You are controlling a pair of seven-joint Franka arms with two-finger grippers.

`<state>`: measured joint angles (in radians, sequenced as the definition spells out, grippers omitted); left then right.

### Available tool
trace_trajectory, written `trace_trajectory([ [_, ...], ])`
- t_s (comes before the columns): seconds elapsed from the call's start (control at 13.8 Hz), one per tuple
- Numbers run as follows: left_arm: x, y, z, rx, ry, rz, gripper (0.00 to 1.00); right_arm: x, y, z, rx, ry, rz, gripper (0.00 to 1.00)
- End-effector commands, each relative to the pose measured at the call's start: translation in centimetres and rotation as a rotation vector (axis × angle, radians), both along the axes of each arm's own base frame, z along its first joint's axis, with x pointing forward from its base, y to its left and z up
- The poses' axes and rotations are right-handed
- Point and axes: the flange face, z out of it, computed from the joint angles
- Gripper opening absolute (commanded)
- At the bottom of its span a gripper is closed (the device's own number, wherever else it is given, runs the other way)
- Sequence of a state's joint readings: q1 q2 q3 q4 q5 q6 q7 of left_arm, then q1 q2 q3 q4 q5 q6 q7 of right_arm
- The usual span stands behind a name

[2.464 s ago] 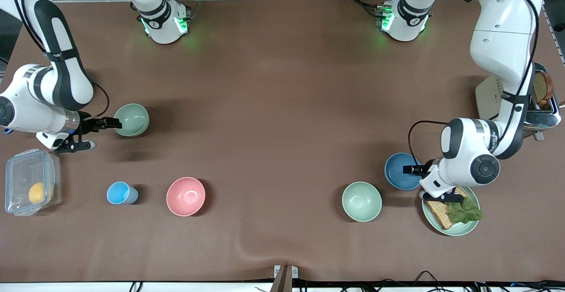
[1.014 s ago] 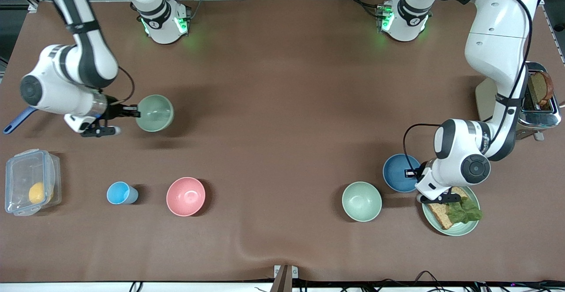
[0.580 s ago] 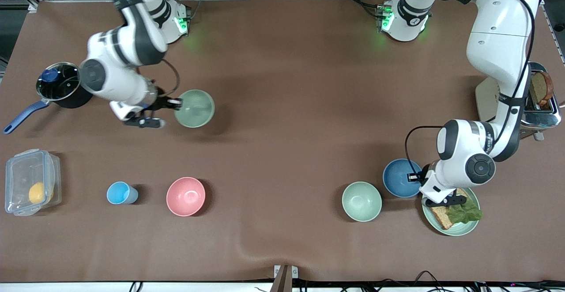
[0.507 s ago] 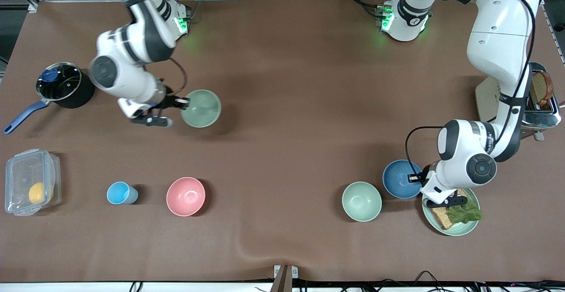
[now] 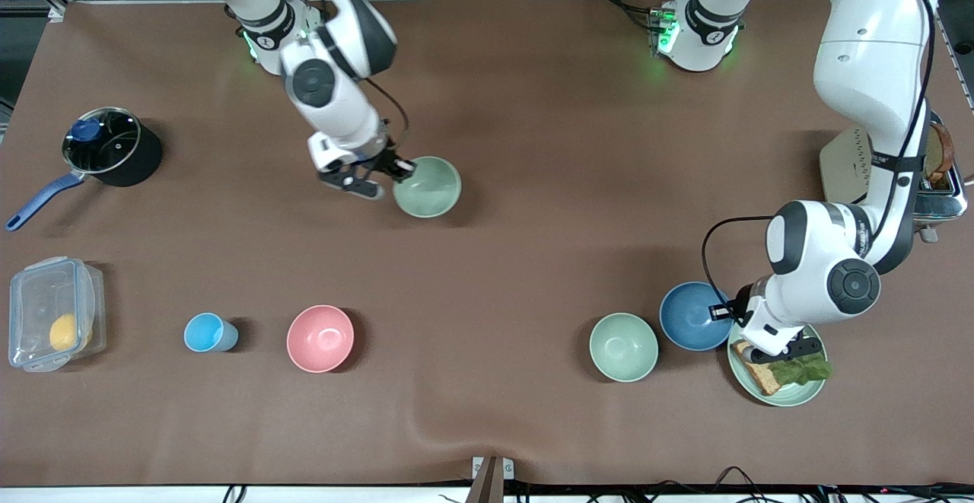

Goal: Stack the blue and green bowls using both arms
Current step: 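Carry the green bowl to mid-table while the left gripper lifts the blue bowl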

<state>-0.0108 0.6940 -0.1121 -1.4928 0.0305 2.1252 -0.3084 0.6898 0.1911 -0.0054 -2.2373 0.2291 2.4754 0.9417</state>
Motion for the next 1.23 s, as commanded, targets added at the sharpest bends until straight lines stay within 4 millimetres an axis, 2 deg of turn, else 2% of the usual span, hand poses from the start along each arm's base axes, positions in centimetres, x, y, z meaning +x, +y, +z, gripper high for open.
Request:
trace_trajectory([
  [0.0, -1.7, -0.3, 4.4, -0.007, -0.002, 0.021, 0.00, 0.4, 5.6, -1.7, 0.003, 0.015, -0.093, 0.00],
  [0.07, -2.5, -0.8, 5.2, -0.011, -0.002, 0.014, 0.00, 0.2, 6.8, -2.4, 0.010, 0.006, -0.116, 0.00],
  [0.29, -4.9, -4.6, 6.7, -0.041, -0.008, -0.040, 0.00, -1.4, 9.2, -5.2, 0.026, -0.026, -0.145, 0.00],
  [0.43, -5.6, -6.9, 7.1, -0.134, -0.038, -0.008, 0.00, -1.5, 9.6, -6.1, 0.027, -0.029, -0.168, 0.00],
  [0.51, -6.8, -8.1, 7.1, -0.155, -0.049, 0.000, 0.00, -1.6, 9.7, -6.3, 0.026, -0.028, -0.167, 0.00],
  [0.58, -8.3, -8.7, 6.8, -0.159, -0.058, -0.002, 0.00, -1.7, 9.7, -6.5, 0.022, -0.022, -0.180, 0.33],
  [0.65, -9.9, -9.2, 6.7, -0.171, -0.054, 0.002, 0.00, -1.4, 9.5, -6.5, 0.019, -0.012, -0.215, 0.88],
  [0.72, -11.1, -9.2, 6.5, -0.181, -0.045, 0.013, 0.00, -0.8, 9.5, -5.9, 0.026, -0.012, -0.249, 1.00],
  [0.87, -12.5, -9.4, 7.2, -0.203, -0.041, 0.028, 0.00, -0.1, 9.5, -4.9, 0.002, 0.024, -0.257, 1.00],
  [1.09, -14.9, -10.2, 7.8, -0.310, -0.014, 0.127, 0.00, 3.4, 8.7, -0.5, -0.070, 0.148, -0.325, 1.00],
  [1.16, -15.4, -11.7, 7.9, -0.332, -0.009, 0.127, 0.00, 4.5, 8.2, 0.8, -0.083, 0.173, -0.355, 1.00],
])
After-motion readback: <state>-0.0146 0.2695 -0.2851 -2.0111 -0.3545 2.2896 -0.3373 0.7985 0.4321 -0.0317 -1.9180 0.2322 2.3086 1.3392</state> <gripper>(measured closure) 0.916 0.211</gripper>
